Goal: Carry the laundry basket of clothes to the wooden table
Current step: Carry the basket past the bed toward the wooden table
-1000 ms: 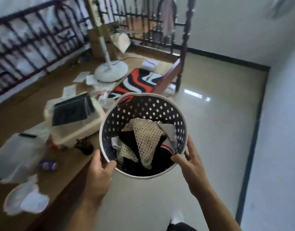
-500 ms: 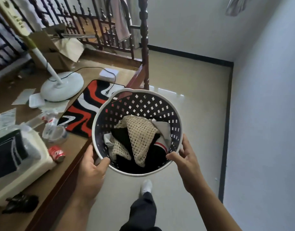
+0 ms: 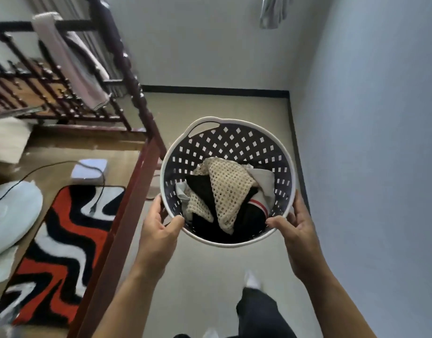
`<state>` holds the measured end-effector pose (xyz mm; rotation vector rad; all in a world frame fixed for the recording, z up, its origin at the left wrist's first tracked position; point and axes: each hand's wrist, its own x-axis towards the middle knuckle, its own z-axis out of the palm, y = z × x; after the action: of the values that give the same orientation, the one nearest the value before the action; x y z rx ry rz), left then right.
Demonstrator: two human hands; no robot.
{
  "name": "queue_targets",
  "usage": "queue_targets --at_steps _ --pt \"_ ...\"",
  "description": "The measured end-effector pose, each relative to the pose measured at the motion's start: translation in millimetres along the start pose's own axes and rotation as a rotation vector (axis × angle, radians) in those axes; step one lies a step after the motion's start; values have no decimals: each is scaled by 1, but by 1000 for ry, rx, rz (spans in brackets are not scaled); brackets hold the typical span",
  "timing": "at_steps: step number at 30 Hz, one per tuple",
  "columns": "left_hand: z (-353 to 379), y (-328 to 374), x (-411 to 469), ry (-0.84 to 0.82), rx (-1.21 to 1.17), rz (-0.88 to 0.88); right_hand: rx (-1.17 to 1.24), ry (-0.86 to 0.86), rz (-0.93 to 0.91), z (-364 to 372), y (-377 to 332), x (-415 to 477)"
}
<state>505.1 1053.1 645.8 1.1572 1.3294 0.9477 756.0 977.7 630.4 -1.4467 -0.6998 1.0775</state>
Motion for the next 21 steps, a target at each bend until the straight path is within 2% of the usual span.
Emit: queue_targets --at_steps 7,11,21 --pt "86 49 159 -15 74 -7 53 -2 19 -21 -36 177" --pt "113 82 229 66 32 -18 41 -61 44 -15 -74 274" --pt "118 107 435 256 -101 -26 -29 -280 53 72 -124 522"
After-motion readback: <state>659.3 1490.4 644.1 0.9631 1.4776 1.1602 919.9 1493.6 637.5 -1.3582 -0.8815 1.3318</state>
